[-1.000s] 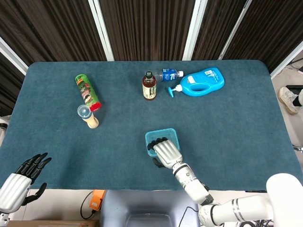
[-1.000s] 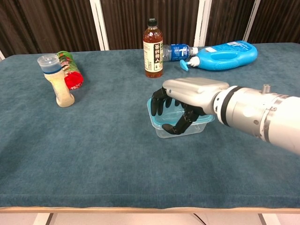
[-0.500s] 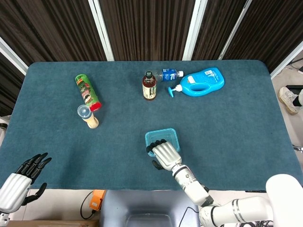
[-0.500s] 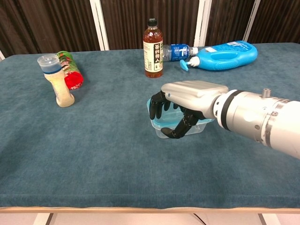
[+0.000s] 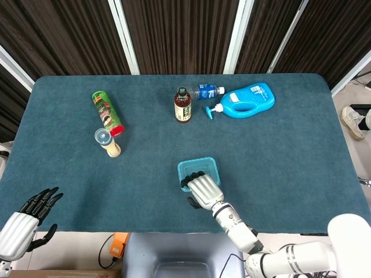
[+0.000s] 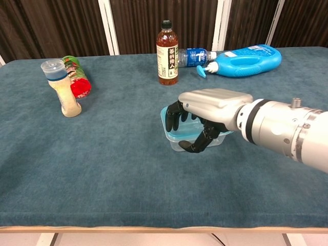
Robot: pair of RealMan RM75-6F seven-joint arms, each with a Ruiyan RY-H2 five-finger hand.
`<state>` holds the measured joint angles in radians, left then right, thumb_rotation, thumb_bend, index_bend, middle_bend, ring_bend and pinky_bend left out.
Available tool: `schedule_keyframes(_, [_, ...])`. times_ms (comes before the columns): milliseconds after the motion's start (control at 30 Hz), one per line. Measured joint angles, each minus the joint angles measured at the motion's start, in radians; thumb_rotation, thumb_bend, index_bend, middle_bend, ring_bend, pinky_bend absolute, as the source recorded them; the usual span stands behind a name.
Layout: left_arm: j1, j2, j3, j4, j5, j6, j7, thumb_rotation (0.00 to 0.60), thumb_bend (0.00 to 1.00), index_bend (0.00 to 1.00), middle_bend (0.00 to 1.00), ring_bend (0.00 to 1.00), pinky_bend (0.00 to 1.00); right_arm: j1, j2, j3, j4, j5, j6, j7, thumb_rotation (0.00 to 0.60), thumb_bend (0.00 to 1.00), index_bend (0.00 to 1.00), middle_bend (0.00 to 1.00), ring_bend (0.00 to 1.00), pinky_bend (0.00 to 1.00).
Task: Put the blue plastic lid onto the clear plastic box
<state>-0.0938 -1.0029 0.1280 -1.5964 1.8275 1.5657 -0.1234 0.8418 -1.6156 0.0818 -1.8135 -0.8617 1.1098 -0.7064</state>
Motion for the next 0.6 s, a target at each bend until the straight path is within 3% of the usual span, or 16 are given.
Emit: schedule_keyframes(600, [-0.002, -0.002, 0.000, -0.003, -0.001, -0.004, 0.007, 0.600, 0.43, 0.00, 0.00, 0.00, 0.16, -0.013, 0.016, -0.005, -0.001, -0.012, -0.014, 0.013, 0.600, 0.56, 0.47, 0.44, 0.30, 0.38])
